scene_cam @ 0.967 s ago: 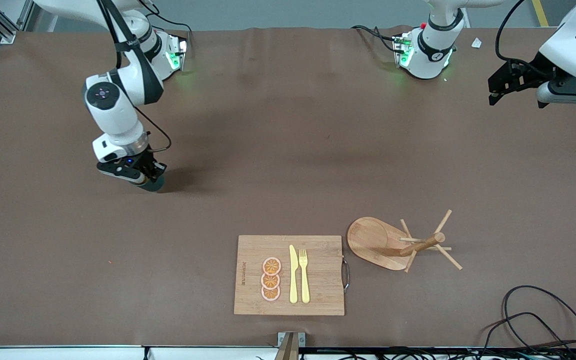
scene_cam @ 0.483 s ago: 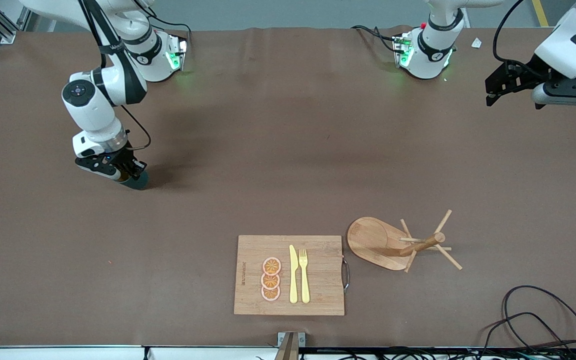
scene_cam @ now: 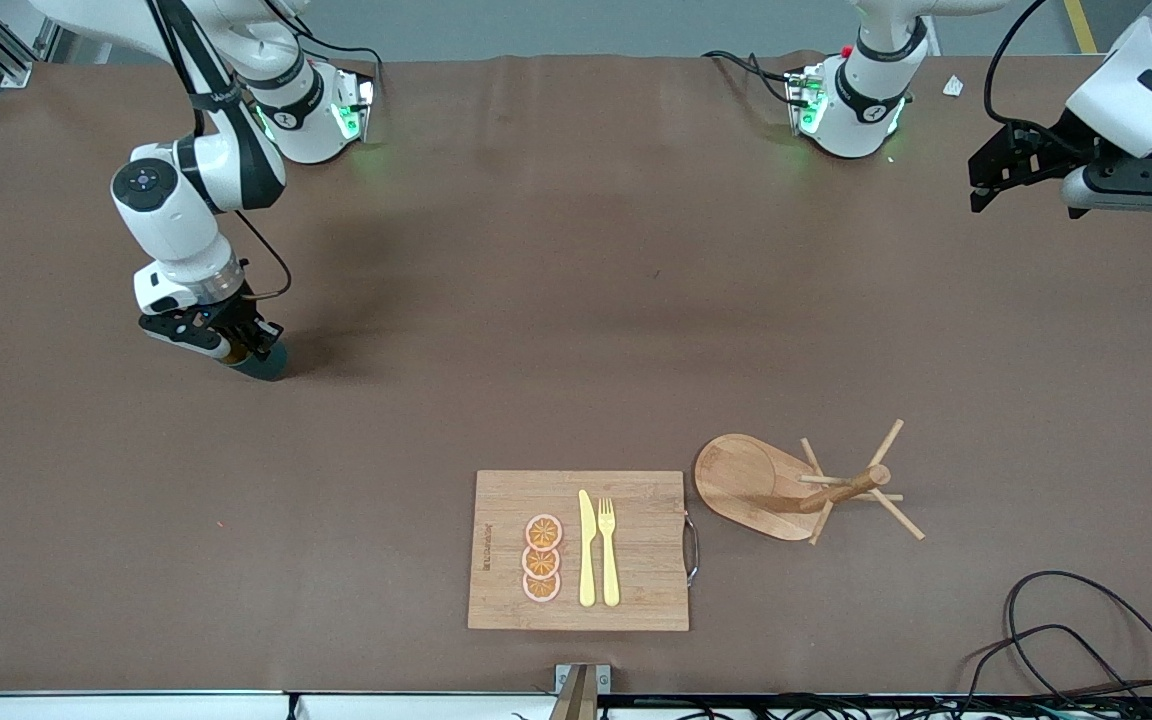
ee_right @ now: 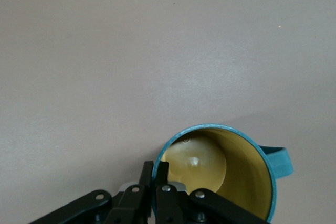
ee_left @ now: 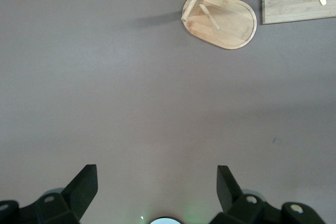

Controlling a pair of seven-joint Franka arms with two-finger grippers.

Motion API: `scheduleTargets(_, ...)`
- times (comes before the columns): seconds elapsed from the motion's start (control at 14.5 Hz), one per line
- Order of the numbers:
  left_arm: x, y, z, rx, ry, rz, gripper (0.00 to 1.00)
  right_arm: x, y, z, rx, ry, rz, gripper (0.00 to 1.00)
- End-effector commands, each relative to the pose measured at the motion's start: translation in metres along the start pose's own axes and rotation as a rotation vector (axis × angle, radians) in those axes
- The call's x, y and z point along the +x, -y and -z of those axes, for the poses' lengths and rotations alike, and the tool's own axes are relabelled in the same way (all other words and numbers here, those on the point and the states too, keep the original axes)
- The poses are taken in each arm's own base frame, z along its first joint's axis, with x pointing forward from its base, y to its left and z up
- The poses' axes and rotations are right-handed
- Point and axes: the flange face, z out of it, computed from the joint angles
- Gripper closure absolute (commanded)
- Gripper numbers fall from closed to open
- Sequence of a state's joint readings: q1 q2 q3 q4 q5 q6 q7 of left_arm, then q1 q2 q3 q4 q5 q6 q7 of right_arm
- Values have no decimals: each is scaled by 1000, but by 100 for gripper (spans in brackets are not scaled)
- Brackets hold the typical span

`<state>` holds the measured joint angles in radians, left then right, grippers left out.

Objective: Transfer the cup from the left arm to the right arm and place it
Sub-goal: 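Carry the teal mug with the right gripper away from the cutting board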

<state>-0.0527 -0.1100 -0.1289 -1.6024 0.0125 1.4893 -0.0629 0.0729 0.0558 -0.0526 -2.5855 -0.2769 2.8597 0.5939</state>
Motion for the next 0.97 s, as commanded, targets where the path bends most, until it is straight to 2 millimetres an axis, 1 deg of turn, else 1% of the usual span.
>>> scheduleTargets(0.0,1,-2,3,-10,-7,-18,0,-5,-6,5,16,-16,9,100)
scheduleTargets(0.14,1,-3,3,-10,-7,-20,0,-6,-6,4,17,-15,12,100)
scheduleTargets(0.28,0,-8,3,-9,-7,-29,0,-4,-8,2,20,-21,7,100)
scheduleTargets(0.48,0,-8,3,-5,-4,-14,0,-6,-10,-4,20,-16,5,100)
scheduleTargets(0.62,-2,-8,4,-6,-1,-14,0,-5,-16,-9,20,-16,13,100)
scheduleTargets(0.76,-2,-10,4,-4,-1,-15,0,-4,-19,-9,20,-20,21,100)
scheduleTargets(0.83,-2,-13,4,0,-2,-21,0,-4,-20,-10,18,-18,26,97)
scheduleTargets(0.9,-2,-14,4,1,-2,-22,0,-4,-21,-11,17,-16,27,86)
